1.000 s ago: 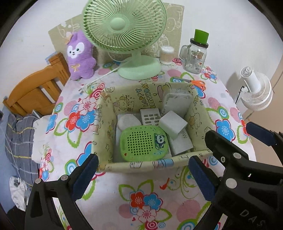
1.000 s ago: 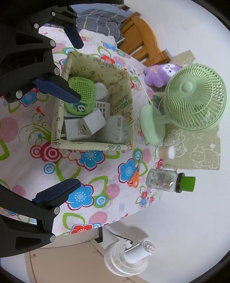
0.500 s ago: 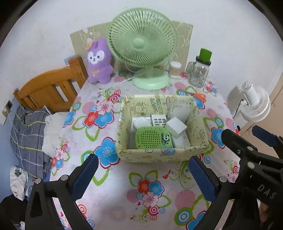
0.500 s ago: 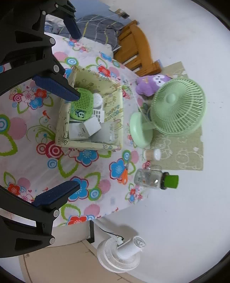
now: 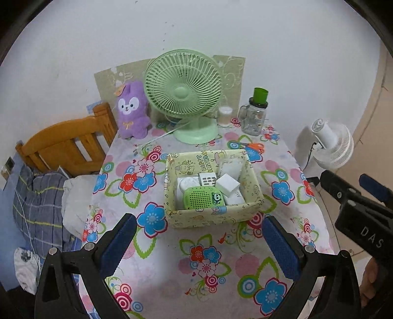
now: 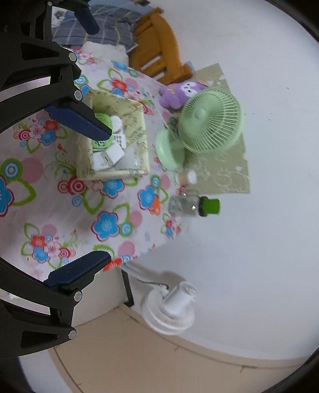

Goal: Organize rigid objects

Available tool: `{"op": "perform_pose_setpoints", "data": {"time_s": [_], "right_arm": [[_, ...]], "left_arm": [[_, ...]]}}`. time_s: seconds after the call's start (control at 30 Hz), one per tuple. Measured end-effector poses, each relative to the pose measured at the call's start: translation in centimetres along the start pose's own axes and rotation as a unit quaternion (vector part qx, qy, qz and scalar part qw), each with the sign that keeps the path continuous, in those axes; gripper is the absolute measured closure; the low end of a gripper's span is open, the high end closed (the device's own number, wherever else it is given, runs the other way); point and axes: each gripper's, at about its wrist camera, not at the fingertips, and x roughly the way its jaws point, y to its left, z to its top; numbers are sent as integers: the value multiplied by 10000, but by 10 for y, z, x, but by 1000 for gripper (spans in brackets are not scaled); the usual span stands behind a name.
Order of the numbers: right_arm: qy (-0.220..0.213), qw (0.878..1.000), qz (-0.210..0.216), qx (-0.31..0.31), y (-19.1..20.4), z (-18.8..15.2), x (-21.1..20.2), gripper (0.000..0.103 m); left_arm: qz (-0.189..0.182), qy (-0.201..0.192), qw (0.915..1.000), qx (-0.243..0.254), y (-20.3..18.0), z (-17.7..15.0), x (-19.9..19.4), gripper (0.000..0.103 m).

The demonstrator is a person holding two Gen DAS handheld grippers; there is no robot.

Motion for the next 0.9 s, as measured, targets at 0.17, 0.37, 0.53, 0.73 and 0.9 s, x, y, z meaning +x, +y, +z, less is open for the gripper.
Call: {"op": "perform_pose_setpoints", "data": {"time_s": [0.17,0.37,0.53,0.73,0.9], "right_arm": [[-98,9999,45,103,-2,-2,-16,10],[-180,9998,2,82,1,-7,-30,10],[-144,9999,-41,-4,7,-12,-36,10],[-248,9997,28,-28,8,-18,-49,10],[-340,9993,2,-131,11,-20,-55,10]], "left_arm": [[-14,-44,10000,19,4,0,-16,0],[-45,-270,9996,-104,16,-1,-36,0],[-93,-363,9991,-181,23,-5,-48,0],[-80,-466,9987,-197,25,-11,-58,0],[-177,-520,9980,-323,26,-12,-62,0]]}}
